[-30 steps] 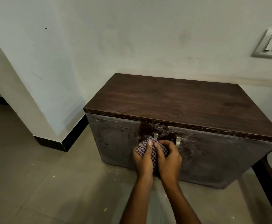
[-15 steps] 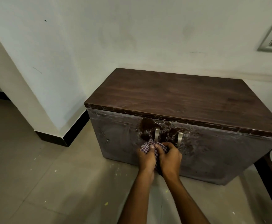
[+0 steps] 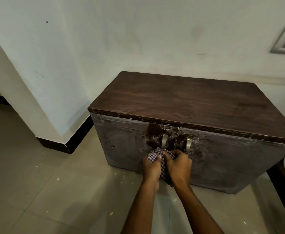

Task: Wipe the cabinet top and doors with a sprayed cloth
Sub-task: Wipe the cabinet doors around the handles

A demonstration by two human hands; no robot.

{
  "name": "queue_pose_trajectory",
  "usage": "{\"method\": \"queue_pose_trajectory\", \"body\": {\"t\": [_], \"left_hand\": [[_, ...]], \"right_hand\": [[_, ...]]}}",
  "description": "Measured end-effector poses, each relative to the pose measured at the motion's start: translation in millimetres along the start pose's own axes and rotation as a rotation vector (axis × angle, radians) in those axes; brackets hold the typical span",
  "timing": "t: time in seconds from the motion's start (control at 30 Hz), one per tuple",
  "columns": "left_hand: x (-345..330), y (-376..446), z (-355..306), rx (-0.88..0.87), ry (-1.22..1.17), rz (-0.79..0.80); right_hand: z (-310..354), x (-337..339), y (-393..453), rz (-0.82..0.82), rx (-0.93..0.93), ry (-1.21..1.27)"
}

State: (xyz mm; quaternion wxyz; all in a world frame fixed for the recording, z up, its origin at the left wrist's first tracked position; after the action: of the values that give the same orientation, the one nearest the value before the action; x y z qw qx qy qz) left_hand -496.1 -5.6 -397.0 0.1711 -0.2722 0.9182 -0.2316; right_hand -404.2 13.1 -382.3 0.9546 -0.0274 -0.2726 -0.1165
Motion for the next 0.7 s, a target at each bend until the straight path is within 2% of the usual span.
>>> {"method": "queue_pose_trajectory", "body": {"t": [0.23, 0.5, 0.7], "left_hand": [[1.3, -22.3, -5.2, -0.064, 0.027, -0.046], [1.5, -75.1, -59.7, -0.218, 0.009, -0.027], [-10.0, -114.4, -118.0, -0.313, -0.029, 0.057]], "right_hand": [[5.9, 16.7, -22.2, 0.046, 0.026, -0.013], [55.9, 61.8, -36.2, 0.179, 0.146, 0.069], [106.4, 119.5, -35.3, 0.468, 0.163, 0.138]]}}
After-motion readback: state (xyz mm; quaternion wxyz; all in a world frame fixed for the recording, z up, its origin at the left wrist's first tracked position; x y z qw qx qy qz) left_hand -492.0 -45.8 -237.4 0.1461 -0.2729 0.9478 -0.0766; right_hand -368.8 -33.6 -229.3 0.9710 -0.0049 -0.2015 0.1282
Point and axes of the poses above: each hand's wrist, its own y-axis towards the middle knuckle, its own x-axis out of the back of the hand, z = x × y, the point moved 2 cm from there along y, towards the middle knuckle, and after that the axes turned 4 degrees about -y, right-handed, at the moved point
